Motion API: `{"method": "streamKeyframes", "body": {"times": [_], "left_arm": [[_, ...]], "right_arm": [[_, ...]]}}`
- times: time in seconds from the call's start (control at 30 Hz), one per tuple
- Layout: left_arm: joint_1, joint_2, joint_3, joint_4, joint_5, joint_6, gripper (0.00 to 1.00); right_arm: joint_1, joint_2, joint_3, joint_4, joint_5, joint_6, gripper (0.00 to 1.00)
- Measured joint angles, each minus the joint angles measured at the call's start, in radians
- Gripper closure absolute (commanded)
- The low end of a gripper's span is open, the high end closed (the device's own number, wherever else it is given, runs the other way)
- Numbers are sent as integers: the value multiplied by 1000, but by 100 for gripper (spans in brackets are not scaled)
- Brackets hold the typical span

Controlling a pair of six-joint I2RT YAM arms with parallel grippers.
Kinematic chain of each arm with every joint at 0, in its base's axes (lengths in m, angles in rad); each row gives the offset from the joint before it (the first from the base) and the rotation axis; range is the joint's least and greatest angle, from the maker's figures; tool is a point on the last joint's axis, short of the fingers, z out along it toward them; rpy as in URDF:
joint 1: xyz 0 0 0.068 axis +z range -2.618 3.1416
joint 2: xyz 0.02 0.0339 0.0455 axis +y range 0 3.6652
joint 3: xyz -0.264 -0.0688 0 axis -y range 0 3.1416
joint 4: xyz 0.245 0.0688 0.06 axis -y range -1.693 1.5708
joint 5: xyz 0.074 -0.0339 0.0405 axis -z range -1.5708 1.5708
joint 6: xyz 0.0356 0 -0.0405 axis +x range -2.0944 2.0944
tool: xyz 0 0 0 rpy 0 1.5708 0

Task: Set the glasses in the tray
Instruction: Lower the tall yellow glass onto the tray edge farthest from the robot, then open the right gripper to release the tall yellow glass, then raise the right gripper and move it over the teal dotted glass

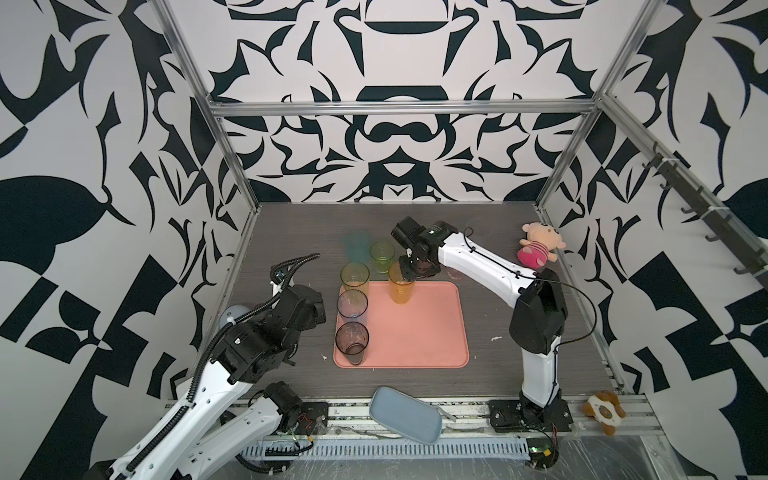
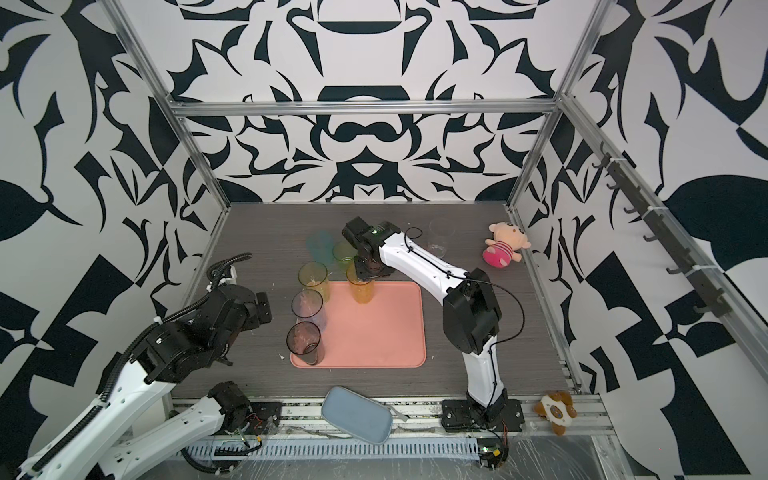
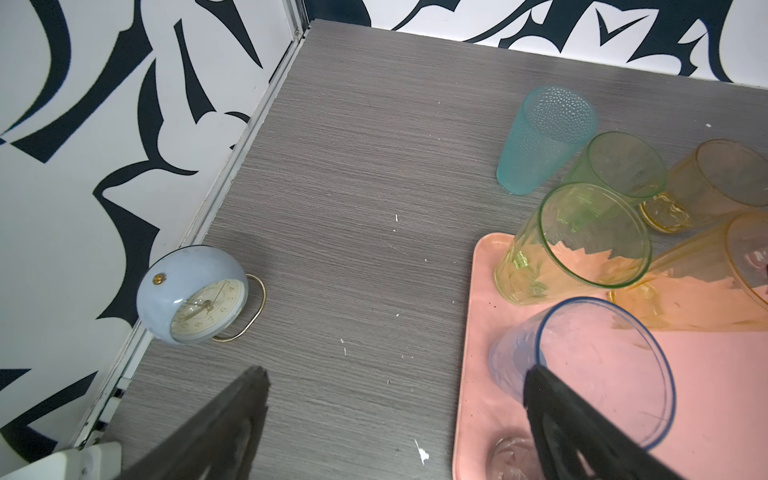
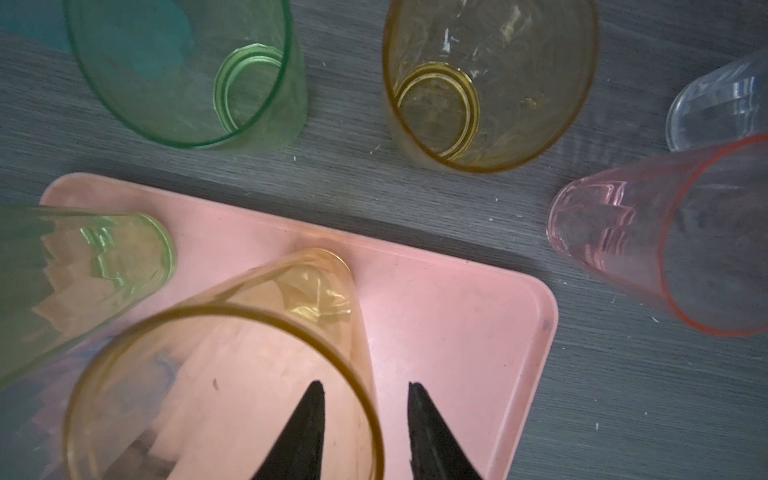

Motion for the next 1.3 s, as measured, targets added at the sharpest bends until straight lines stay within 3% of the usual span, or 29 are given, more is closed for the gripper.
{"method": "streamKeyframes", "body": {"times": [0.63,0.97,1.3], "left_arm": [[0,-13,0,-1,0,-3,1],[0,-15,0,-1,0,-8,1],[0,-57,-2,-1,-9,-10,0]], "right_arm": [[20,-45,114,-32,60,-20,51],[40,-36,292,-40,85,-56,56],[60,43,368,39,86,-79,56]]}}
